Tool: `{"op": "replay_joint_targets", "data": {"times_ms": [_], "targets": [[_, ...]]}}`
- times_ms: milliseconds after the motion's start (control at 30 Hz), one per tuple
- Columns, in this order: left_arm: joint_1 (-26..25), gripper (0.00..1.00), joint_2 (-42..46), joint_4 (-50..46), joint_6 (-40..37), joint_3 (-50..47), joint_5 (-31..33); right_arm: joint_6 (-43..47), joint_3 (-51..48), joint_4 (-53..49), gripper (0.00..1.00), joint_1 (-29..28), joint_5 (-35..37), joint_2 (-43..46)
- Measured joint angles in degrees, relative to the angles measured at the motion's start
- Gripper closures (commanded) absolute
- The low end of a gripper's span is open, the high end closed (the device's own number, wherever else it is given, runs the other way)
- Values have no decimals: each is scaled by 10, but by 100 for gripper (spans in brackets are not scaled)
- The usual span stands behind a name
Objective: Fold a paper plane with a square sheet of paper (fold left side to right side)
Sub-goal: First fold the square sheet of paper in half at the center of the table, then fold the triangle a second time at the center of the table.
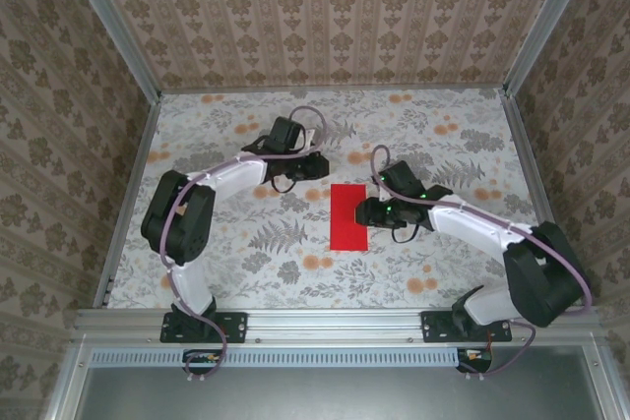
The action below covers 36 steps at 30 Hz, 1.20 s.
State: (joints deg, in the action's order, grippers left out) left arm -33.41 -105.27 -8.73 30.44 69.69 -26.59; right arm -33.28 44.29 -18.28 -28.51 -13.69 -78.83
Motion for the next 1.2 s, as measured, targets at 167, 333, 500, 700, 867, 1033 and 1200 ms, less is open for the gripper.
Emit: {"op": "replay_joint_targets", "data": {"times_ms": [167,333,500,700,867,1033,1200], "targets": [[-26,84,-30,8,13,-11,-17,-14,-27,16,43,47,-16,19],[-47,84,-67,5,17,-10,-21,-27,-39,13,45,62,-39,18],[-52,84,-78,-9,17,-10,-14,-30,-38,11,50,62,-68,-10],[-52,84,-83,-12,19,-12,-5,-32,-38,-4,51,62,-100,-57],[-53,84,-83,-9,23,-21,-4,-40,-38,-4,52,57,-118,-73],[-53,85,-83,-7,24,-22,-4,-48,-38,-3,52,48,-126,-87],[-53,85,-83,-4,24,-24,-4,-59,-37,4,57,41,-134,-95]]}}
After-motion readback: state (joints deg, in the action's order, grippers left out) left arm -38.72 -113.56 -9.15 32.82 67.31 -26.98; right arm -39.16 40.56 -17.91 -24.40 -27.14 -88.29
